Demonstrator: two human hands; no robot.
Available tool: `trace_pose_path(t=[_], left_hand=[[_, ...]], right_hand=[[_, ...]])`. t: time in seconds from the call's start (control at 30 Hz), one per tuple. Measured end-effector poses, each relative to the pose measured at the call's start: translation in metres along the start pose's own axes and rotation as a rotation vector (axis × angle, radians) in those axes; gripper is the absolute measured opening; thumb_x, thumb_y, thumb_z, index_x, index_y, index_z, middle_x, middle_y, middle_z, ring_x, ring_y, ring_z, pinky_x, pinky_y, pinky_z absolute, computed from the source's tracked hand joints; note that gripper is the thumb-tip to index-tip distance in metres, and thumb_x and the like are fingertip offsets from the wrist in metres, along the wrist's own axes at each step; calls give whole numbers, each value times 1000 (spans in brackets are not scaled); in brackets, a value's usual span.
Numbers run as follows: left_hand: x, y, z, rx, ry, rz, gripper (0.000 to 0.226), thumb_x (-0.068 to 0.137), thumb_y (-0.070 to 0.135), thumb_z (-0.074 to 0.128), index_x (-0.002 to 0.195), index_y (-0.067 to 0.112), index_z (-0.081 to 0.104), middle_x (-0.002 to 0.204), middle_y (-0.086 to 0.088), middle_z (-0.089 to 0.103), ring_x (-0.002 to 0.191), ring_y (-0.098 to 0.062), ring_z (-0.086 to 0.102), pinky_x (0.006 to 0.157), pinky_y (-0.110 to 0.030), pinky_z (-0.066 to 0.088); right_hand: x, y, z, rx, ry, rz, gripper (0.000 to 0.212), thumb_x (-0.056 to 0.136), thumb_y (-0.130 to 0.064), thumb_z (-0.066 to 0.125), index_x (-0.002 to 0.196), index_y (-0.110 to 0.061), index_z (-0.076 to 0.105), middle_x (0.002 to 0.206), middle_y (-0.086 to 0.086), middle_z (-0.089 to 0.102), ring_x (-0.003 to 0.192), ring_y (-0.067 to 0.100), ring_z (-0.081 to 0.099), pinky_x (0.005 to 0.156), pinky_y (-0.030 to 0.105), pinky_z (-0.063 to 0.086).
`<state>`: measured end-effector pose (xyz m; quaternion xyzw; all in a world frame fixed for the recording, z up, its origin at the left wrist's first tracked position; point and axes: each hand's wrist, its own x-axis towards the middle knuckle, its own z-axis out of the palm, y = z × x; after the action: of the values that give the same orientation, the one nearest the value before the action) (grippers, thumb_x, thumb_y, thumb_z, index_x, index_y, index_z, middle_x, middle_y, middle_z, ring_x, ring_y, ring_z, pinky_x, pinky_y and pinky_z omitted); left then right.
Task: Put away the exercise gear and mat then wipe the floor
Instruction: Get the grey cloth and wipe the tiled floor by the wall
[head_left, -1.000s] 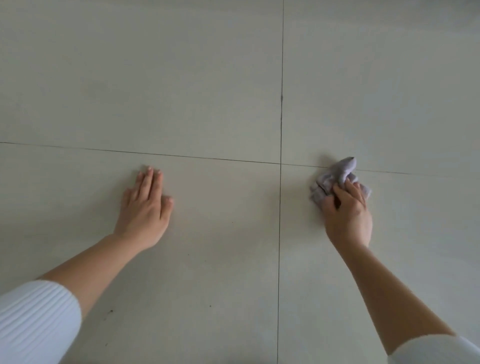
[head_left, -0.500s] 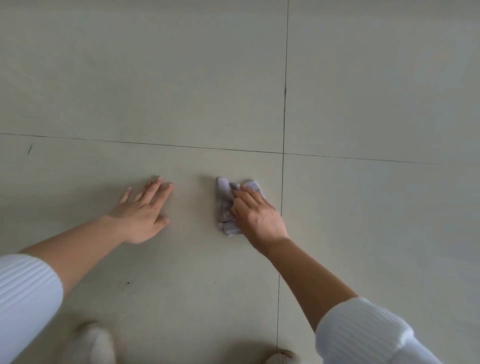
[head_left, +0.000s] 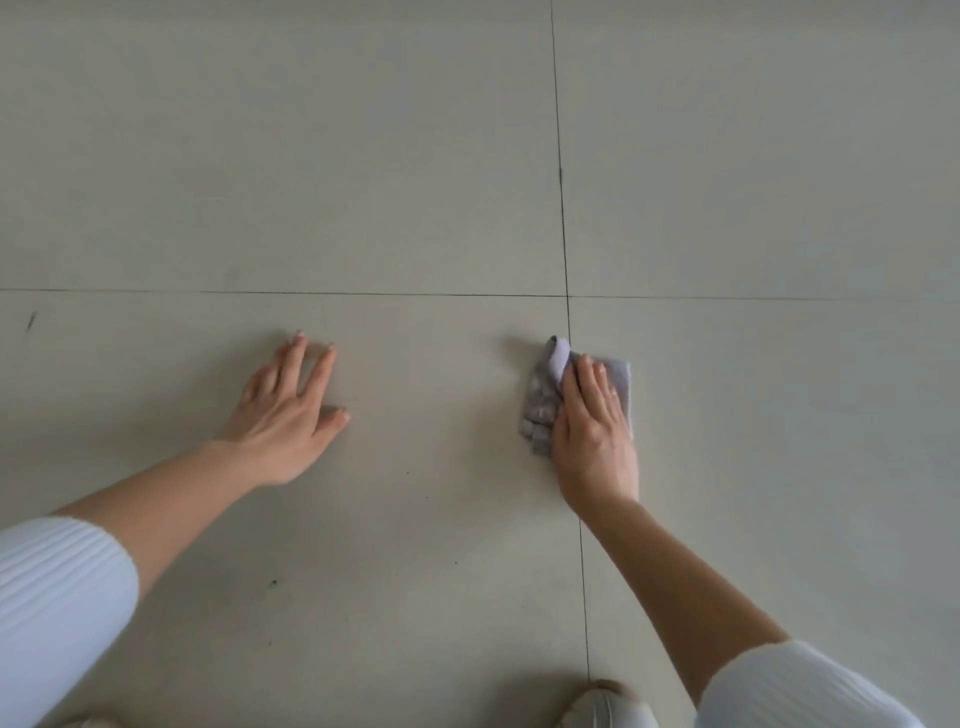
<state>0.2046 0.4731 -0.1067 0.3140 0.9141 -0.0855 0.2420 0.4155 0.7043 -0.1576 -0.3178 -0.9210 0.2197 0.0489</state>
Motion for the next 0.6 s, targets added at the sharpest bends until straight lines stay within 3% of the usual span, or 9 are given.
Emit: trace_pose_path(t=[0.23,0.37,0.43,0.5,0.6], left_hand=[[-4,-38,14,-81,38,-16,75,96,44,37,150,12,-4,156,-17,-16,145,-30,-9,117,-40,2],[-6,-71,23,-123,106,-76,76,95,42,40,150,8,0,156,-22,-11,145,-35,-7,116,-43,1],[-7,-89,25,-170,130,-160,77,95,43,37,150,4,-1,155,-23,-10,145,-35,-6,116,-43,1],[-11,-106,30,-209,126,-243,78,96,45,33,149,2,-4,156,-22,-12,145,-32,-7,117,-42,1],[-19,-122,40,-243,150,-280,78,96,46,31,148,-1,-4,157,-19,-10,146,-29,-7,118,-41,1]], right_hand=[[-39,-138,65,-54,-275,-549,55,92,-29,35,141,-4,45,147,12,43,137,28,38,116,39,26],[-21,-133,67,-182,-337,-719,55,99,-38,31,139,-4,46,144,15,46,134,28,43,115,36,27],[-4,-115,56,-238,-282,-653,56,103,-37,22,137,0,47,142,19,48,131,31,46,115,36,25],[19,-99,43,-311,-175,-491,64,104,-41,11,141,3,38,148,20,38,137,31,39,118,36,19],[53,-80,25,-366,-163,-127,64,101,-44,10,152,-4,2,159,10,-2,148,21,-1,118,30,-7]])
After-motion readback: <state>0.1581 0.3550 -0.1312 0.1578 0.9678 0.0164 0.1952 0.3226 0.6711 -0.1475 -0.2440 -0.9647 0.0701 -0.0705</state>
